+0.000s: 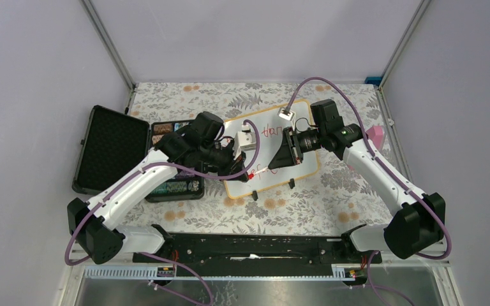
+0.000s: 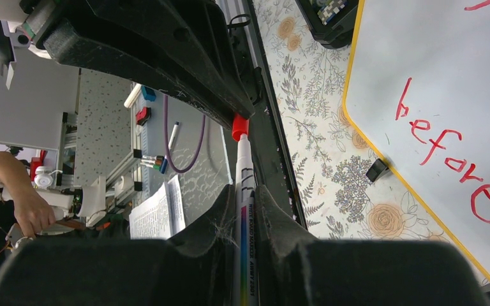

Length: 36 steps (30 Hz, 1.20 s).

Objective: Write a sentence on the whiteboard
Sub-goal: Close the whiteboard marker at the center of the board.

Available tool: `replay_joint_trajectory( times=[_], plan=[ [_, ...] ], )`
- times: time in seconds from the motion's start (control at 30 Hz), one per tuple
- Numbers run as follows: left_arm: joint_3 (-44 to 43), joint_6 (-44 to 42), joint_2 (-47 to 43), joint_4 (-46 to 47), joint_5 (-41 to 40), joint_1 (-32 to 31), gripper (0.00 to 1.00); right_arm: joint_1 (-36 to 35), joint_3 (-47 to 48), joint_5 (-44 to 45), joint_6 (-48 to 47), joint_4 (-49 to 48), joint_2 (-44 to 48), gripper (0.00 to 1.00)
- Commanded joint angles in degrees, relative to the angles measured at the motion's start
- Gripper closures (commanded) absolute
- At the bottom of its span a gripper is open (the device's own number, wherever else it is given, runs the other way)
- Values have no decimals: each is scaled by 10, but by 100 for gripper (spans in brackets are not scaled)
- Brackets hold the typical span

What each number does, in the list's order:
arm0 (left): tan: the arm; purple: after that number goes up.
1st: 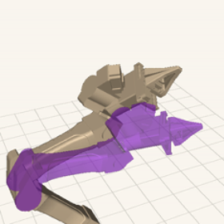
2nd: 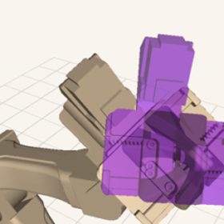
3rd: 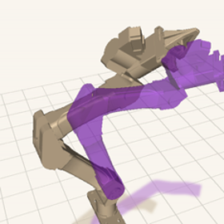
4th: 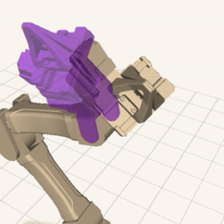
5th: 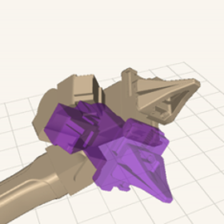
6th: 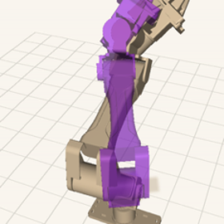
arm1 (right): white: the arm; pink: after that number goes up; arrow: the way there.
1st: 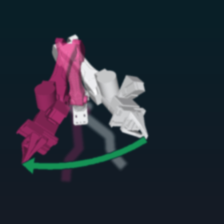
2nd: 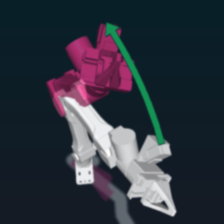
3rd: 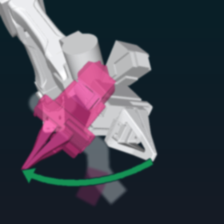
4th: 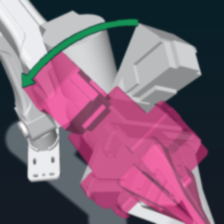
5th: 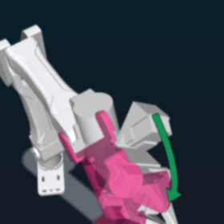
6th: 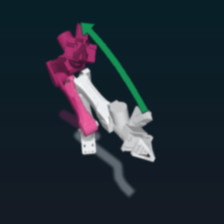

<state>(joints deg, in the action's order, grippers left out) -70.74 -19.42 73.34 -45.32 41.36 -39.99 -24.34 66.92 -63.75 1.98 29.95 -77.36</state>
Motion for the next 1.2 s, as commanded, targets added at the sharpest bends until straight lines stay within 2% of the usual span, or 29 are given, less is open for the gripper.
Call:
replay_joint_trajectory(
  times=[0.0, 0.63, 1.17],
  plan=[
    [-28, 5, -8, 23, 25, 1, 100, -6, 15, 0, -7, -2, 2, 100],
    [-53, 10, 14, 29, 38, -10, 100, -27, 17, -6, -6, -3, -9, 100],
    [-69, 18, 19, 38, 0, -19, 100, -38, 5, -17, 5, -11, -21, 100]
  ],
)
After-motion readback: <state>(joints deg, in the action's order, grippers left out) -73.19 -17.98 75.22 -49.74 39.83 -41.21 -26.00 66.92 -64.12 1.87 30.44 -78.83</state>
